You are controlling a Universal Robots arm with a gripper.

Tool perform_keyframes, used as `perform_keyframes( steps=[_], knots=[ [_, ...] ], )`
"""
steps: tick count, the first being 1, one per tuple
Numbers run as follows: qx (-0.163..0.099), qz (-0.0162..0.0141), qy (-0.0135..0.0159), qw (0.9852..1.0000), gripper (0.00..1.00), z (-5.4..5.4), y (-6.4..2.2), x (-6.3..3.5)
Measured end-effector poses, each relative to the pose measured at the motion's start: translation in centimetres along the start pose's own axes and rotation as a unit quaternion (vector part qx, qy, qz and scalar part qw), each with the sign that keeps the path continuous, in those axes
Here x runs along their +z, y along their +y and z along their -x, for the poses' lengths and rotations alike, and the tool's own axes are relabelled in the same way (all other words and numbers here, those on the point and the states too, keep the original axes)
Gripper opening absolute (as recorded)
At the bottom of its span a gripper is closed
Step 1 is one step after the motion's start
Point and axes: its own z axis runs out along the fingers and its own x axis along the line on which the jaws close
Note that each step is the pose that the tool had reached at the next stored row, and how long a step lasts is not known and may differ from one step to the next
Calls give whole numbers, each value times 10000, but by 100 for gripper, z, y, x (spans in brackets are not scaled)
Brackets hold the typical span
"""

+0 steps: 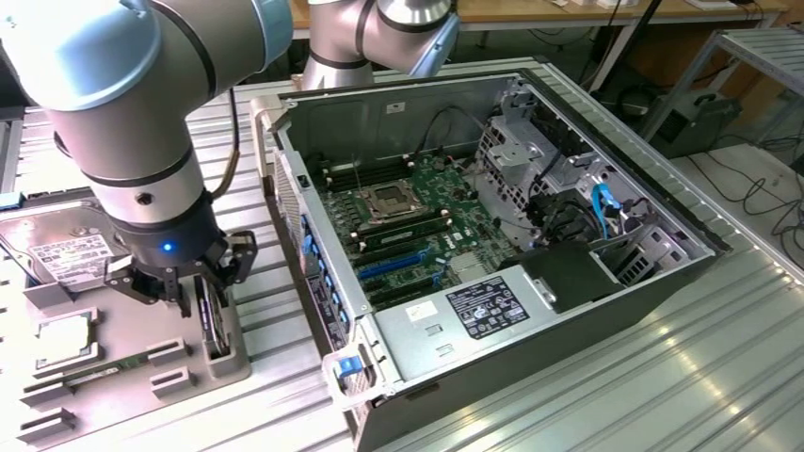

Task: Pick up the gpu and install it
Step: 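Pick up the gpu and move the gpu toward the slot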

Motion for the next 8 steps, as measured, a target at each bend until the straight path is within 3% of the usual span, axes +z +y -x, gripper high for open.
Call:
perform_keyframes(
  steps=[8],
  knots=[
    [0,-1,0,10000,45,0,26,14]
  ],
)
